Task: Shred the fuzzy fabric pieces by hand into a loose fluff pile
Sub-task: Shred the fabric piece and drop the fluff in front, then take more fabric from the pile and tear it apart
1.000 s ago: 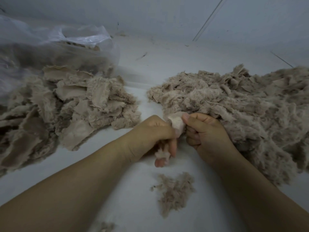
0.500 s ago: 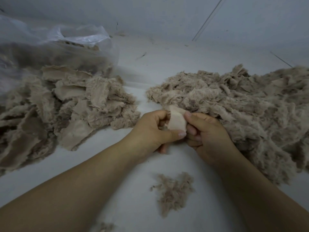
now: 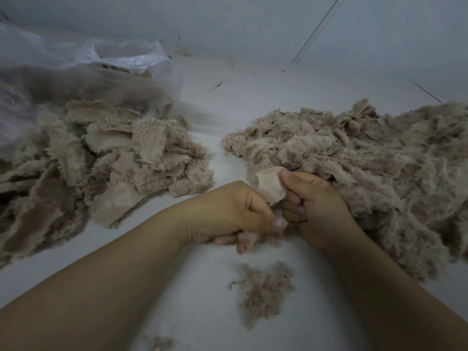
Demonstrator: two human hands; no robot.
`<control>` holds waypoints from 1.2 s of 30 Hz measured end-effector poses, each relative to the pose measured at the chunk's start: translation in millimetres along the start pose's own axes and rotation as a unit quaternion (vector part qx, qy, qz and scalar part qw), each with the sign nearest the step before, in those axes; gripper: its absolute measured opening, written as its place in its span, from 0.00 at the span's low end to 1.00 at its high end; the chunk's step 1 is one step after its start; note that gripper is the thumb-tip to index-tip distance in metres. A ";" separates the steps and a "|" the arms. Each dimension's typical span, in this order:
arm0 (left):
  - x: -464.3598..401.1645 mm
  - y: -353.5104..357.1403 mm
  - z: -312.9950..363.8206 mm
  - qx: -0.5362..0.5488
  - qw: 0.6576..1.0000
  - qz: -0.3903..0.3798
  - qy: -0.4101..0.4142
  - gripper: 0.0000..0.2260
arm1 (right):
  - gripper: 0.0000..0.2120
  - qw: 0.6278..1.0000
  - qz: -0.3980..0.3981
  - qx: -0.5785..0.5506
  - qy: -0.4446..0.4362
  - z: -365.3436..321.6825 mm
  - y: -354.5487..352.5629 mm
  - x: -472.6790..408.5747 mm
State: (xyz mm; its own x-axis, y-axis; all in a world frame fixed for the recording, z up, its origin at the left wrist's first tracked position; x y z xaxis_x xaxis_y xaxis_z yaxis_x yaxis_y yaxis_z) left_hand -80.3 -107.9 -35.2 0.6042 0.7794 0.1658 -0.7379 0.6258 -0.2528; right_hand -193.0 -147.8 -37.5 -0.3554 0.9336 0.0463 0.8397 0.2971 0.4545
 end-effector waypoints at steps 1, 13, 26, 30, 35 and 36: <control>-1.5 -5.0 -2.3 0.030 0.998 0.052 -0.014 0.18 | 0.19 1.000 0.000 0.004 -0.002 0.0 -0.2 0.0; 17.1 -44.1 0.6 0.108 0.877 0.451 0.123 0.09 | 0.13 1.000 0.007 -0.024 -0.004 -1.3 0.9 -1.1; -6.6 -42.2 -16.3 -0.099 0.916 0.388 -0.014 0.12 | 0.12 1.000 -0.001 0.006 -0.002 4.2 -4.2 -5.2; -10.3 -40.1 -11.0 -0.160 0.904 0.395 0.019 0.04 | 0.13 0.998 -0.020 0.053 -0.006 6.3 1.1 -4.9; -9.5 -33.5 -6.7 -0.173 0.907 0.378 0.063 0.06 | 0.12 0.998 -0.019 0.057 0.027 8.7 3.3 -5.6; -7.4 -33.4 -5.0 -0.157 0.905 0.387 0.081 0.06 | 0.10 0.998 -0.021 0.056 0.035 8.8 2.8 -6.1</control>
State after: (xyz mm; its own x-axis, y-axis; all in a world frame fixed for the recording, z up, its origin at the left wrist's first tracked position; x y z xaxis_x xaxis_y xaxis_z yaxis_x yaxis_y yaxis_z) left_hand -58.6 -134.7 -32.8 -0.0027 0.9500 -0.3124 -0.8528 -0.1654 -0.4954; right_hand -184.8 -150.9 -44.4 -0.4163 0.9044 0.0932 0.8623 0.3602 0.3559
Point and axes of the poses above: each hand's wrist, its own x-axis away from the middle knuckle, its own y-axis out of the palm, z = x × y, the point moved 7 cm from there along -x, towards the middle knuckle, and after that the axes turned 8 degrees about -x, right-handed, at the moved point
